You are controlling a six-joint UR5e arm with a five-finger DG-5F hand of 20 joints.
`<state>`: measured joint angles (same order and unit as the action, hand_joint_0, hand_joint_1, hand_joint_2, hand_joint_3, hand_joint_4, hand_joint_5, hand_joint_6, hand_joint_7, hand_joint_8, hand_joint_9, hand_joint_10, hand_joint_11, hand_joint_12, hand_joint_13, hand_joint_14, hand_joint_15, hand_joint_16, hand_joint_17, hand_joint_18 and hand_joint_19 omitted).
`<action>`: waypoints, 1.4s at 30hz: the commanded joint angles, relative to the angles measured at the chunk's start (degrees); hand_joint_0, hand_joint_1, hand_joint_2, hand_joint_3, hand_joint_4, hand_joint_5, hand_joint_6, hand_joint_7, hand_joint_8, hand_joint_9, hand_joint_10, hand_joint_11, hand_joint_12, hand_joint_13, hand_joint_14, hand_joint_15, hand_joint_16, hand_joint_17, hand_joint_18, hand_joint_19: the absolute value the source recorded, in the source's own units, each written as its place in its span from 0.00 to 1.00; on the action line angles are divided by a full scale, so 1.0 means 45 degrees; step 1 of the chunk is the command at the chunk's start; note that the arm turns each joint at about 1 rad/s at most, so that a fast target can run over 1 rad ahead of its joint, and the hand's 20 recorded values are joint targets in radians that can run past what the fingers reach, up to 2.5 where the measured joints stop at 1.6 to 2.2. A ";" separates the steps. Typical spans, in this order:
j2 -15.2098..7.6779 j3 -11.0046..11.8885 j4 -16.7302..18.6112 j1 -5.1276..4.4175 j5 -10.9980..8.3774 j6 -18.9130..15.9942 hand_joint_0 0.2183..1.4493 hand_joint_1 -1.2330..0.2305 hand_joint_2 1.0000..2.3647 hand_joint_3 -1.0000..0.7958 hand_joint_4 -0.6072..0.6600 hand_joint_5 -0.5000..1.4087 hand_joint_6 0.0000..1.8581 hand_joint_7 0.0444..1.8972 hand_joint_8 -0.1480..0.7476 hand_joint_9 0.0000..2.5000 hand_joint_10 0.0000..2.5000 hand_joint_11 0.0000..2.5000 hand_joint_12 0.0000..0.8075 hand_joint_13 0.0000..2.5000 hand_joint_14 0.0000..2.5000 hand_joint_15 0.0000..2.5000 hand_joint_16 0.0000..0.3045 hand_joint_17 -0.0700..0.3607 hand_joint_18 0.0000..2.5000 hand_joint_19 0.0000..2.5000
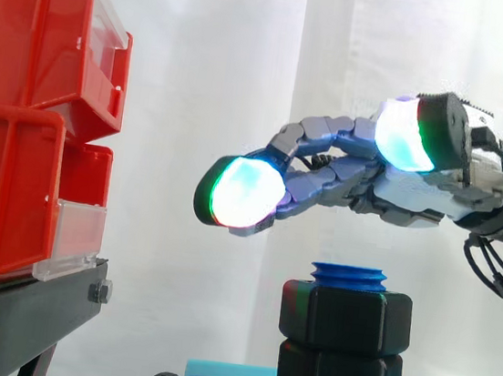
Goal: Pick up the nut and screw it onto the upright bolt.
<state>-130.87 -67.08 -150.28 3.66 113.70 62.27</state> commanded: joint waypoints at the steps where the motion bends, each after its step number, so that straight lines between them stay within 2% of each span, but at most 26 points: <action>1: 0.0000 0.0023 -0.0023 -0.0148 -0.0111 0.0030 0.22 0.74 0.00 0.28 0.62 0.17 0.27 0.33 0.41 0.19 0.00 0.00 0.39 0.08 0.00 0.00 0.14 0.38 0.00 0.00; 4: 0.0000 0.0042 -0.0238 -0.0461 -0.0502 0.0011 0.22 0.74 0.00 0.28 0.62 0.17 0.27 0.35 0.41 0.19 0.00 0.00 0.40 0.07 0.00 0.00 0.14 0.38 0.00 0.00; 5: -0.0020 0.0023 -0.0316 -0.0636 -0.0814 0.0011 0.22 0.75 0.00 0.28 0.64 0.18 0.27 0.41 0.41 0.19 0.00 0.00 0.40 0.07 0.00 0.00 0.14 0.38 0.00 0.00; 7: -0.0020 0.0023 -0.0335 -0.0812 -0.1049 0.0011 0.22 0.75 0.00 0.28 0.66 0.18 0.27 0.49 0.42 0.19 0.00 0.00 0.40 0.07 0.00 0.00 0.14 0.38 0.00 0.00; 10: 0.0000 -0.0075 -0.0374 -0.1008 -0.1283 0.0030 0.22 0.75 0.00 0.28 0.66 0.18 0.27 0.52 0.43 0.19 0.00 0.00 0.40 0.07 0.00 0.00 0.14 0.38 0.00 0.00; 12: 0.0000 -0.0075 -0.0413 -0.1125 -0.1459 0.0030 0.22 0.75 0.00 0.28 0.66 0.18 0.27 0.51 0.43 0.19 0.00 0.00 0.40 0.07 0.00 0.00 0.14 0.38 0.00 0.00; 14: 0.0000 -0.0075 -0.0531 -0.1183 -0.1459 0.0030 0.22 0.75 0.00 0.28 0.66 0.18 0.27 0.49 0.43 0.19 0.00 0.00 0.40 0.07 0.00 0.00 0.14 0.38 0.00 0.00; 27: -0.0020 -0.0075 -0.0843 -0.1203 -0.1537 0.0421 0.22 0.75 0.00 0.28 0.66 0.18 0.27 0.47 0.43 0.19 0.00 0.00 0.40 0.07 0.00 0.00 0.14 0.39 0.00 0.00; 32: -0.0020 -0.0094 -0.1156 -0.1203 -0.1537 0.0538 0.22 0.75 0.00 0.28 0.67 0.19 0.27 0.52 0.44 0.20 0.00 0.00 0.40 0.08 0.00 0.00 0.14 0.38 0.00 0.00; 38: 0.0000 -0.0641 -0.0765 -0.1203 -0.1537 0.0636 0.22 0.74 0.00 0.28 0.67 0.19 0.27 0.52 0.44 0.21 0.00 0.00 0.40 0.08 0.00 0.00 0.14 0.38 0.00 0.00; 42: -0.0020 -0.0622 -0.0648 -0.1222 -0.1537 0.0636 0.22 0.74 0.00 0.28 0.67 0.20 0.27 0.54 0.44 0.21 0.00 0.00 0.40 0.08 0.00 0.00 0.14 0.38 0.00 0.00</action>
<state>-130.89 -69.69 -153.67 -1.80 106.78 65.13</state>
